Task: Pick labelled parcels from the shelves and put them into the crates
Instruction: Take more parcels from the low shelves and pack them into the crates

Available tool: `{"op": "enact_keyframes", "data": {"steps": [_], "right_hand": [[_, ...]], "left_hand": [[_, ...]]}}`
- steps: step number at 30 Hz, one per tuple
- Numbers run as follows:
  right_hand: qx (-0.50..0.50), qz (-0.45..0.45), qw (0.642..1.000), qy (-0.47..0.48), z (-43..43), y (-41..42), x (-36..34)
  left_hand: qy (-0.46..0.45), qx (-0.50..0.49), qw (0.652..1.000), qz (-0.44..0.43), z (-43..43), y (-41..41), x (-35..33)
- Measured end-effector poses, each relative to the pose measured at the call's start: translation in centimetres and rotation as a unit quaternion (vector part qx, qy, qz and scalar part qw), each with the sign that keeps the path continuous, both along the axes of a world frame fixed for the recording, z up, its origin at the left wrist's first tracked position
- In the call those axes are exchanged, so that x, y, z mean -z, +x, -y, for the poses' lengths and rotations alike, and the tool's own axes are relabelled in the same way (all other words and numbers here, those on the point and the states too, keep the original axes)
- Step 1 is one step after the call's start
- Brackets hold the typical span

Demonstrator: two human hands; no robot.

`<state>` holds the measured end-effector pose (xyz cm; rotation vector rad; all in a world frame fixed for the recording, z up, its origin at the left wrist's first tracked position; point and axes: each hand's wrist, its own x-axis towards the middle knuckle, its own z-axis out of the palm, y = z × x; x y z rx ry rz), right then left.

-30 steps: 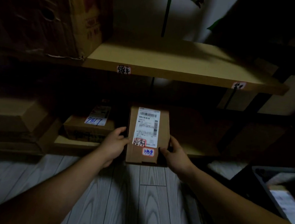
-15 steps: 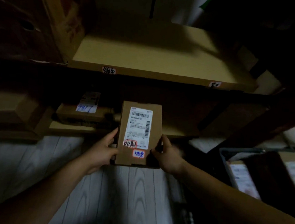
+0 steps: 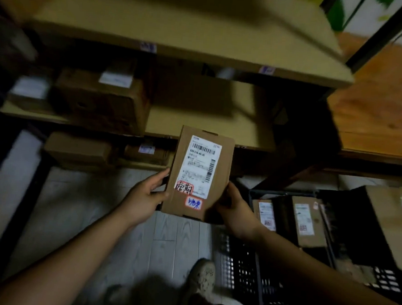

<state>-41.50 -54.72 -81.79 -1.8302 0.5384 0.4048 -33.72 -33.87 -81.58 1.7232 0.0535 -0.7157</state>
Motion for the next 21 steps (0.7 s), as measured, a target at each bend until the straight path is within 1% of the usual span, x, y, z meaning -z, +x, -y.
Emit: {"op": "enact_keyframes", "data": {"steps": [3,6,8,12,16,21], "right_hand": [[0.021,0.036,0.999,0.021,-2.6,-2.7,-5.9],[0.038,0.087,0.995,0.014,-5.7,-6.1,-10.3],[0.058,0.118,0.991,0.010,-7.6,-8.8,-12.8],[0.081,0.162,0.983,0.007,-9.9,-14.5,-18.5],[0.109,0.201,0.973,-0.013,-9.9,-19.7,-23.5],[0.143,0.248,0.957,-0.041,-7.4,-25.6,-27.4]], "left_hand": [[0.007,-0.005,1.000,0.024,-2.5,-2.9,-5.9],[0.005,-0.003,0.998,0.067,-5.2,-6.3,-10.5],[0.003,0.009,0.995,0.096,-7.1,-8.6,-13.3],[-0.020,0.051,0.990,0.127,-9.8,-13.3,-19.1],[-0.041,0.078,0.984,0.156,-9.9,-17.5,-24.1],[-0.065,0.103,0.975,0.185,-6.8,-22.2,-27.7]]}}
